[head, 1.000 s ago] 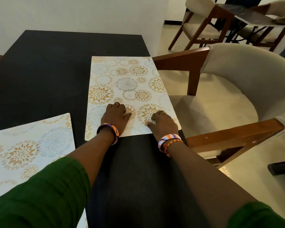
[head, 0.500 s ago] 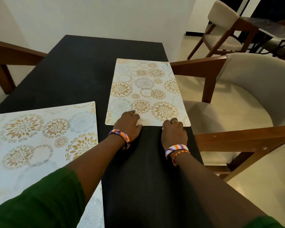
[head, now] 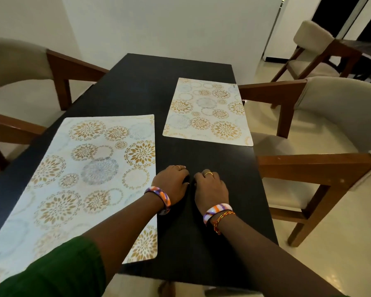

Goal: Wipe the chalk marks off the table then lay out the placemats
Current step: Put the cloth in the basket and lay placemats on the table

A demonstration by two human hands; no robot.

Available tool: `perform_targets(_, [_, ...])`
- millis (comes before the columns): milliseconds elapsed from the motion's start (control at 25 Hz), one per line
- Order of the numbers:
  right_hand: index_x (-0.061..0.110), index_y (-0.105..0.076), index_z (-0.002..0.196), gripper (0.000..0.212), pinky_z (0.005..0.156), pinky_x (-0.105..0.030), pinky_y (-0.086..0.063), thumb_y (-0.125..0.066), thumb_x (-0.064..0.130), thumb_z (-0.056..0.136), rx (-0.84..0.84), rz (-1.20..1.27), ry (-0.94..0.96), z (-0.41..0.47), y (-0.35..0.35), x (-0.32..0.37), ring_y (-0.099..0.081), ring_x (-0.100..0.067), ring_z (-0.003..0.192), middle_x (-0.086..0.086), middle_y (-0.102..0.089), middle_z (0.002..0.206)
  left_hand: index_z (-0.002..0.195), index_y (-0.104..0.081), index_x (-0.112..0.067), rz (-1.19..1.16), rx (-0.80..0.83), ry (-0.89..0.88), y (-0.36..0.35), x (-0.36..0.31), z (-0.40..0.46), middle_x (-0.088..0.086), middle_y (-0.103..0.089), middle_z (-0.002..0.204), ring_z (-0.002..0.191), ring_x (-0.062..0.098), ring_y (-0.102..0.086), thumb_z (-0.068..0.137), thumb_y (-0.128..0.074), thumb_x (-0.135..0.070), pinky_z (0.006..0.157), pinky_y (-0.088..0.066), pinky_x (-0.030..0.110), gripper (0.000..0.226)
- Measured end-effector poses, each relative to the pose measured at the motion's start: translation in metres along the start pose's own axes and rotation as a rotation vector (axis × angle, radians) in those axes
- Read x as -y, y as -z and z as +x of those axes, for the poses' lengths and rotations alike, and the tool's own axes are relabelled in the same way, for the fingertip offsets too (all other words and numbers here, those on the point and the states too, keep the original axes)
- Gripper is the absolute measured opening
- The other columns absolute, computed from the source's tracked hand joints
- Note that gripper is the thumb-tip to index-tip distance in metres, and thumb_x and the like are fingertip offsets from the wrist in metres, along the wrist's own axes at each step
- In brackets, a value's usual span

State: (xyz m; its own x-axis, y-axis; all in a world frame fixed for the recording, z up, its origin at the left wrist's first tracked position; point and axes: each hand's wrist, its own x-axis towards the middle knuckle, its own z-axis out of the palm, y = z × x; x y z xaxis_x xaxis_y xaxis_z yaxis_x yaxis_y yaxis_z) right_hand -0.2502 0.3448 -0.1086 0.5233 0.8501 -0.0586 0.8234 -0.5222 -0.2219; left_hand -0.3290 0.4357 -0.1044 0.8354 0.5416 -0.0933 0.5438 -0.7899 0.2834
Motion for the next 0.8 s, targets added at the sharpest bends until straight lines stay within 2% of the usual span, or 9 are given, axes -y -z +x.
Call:
perform_targets(160, [0.014,-0.047,0.128,0.036,0.100,-0.035,-0.042,-0.052,0.020,0.093,0.017,0.005,0.088,-0.034,-0.008,0.027,-0.041,-0.025,0.125,-0.009,-0.044,0.135,0.131,-0.050,-0.016,0.032,-0.042,0.033,-0.003,0.007,-0.049,0.003,-0.044,0.144,0.133,0.020,-0.039,0.096,-0.044,-0.026,0.108,-0.035,0.031,0.037])
perform_targets(280, [0.014,-0.050,0.125,0.032,0.097,-0.034,-0.044,-0.047,0.023,0.095,0.004,0.042,0.107,-0.048,-0.012,0.046,-0.044,-0.024,0.121,-0.008,-0.047,0.131,0.135,-0.045,-0.018,0.057,-0.106,0.095,-0.003,0.017,-0.079,0.003,-0.034,0.151,0.142,0.021,-0.023,0.096,-0.042,-0.030,0.115,-0.022,0.033,0.040])
perform_targets(440, [0.016,-0.049,0.129,0.038,0.101,-0.034,-0.040,-0.040,0.036,0.097,-0.029,0.096,0.167,-0.065,-0.018,0.078,-0.043,-0.022,0.124,-0.006,-0.047,0.135,0.142,-0.033,-0.018,0.089,-0.162,0.310,-0.004,0.051,-0.125,0.005,-0.020,0.156,0.146,0.021,-0.009,0.096,-0.040,-0.038,0.118,-0.011,0.033,0.051])
perform_targets(560, [0.019,-0.039,0.138,0.050,0.112,-0.036,-0.028,-0.038,0.045,0.096,0.037,0.074,0.277,-0.073,-0.026,0.105,-0.028,-0.025,0.138,-0.007,-0.035,0.148,0.147,-0.021,-0.014,0.077,-0.218,0.518,-0.004,0.074,-0.153,0.008,-0.012,0.158,0.147,0.022,-0.005,0.097,-0.033,-0.041,0.119,-0.007,0.035,0.058])
perform_targets(680, [0.020,-0.025,0.146,0.063,0.118,-0.041,-0.012,-0.032,0.055,0.094,0.114,-0.001,0.351,-0.074,-0.040,0.125,-0.011,-0.030,0.145,-0.010,-0.018,0.156,0.149,-0.011,-0.013,0.026,-0.229,0.707,-0.007,0.090,-0.173,0.011,-0.003,0.158,0.147,0.025,0.001,0.097,-0.026,-0.047,0.119,-0.004,0.039,0.064])
perform_targets(760, [0.022,-0.012,0.150,0.074,0.118,-0.043,-0.003,-0.019,0.065,0.090,0.159,-0.034,0.360,-0.069,-0.053,0.133,0.001,-0.032,0.146,-0.011,-0.003,0.159,0.150,-0.004,-0.016,0.000,-0.165,0.765,-0.011,0.104,-0.184,0.015,0.003,0.158,0.146,0.029,0.004,0.096,-0.023,-0.049,0.118,-0.003,0.043,0.066])
perform_targets(800, [0.025,-0.005,0.150,0.082,0.117,-0.043,0.001,-0.006,0.071,0.083,0.166,-0.048,0.368,-0.066,-0.058,0.134,0.006,-0.032,0.146,-0.011,0.003,0.159,0.150,0.000,-0.018,0.004,-0.125,0.765,-0.013,0.110,-0.186,0.016,0.006,0.157,0.146,0.031,0.006,0.096,-0.022,-0.050,0.118,-0.002,0.044,0.066])
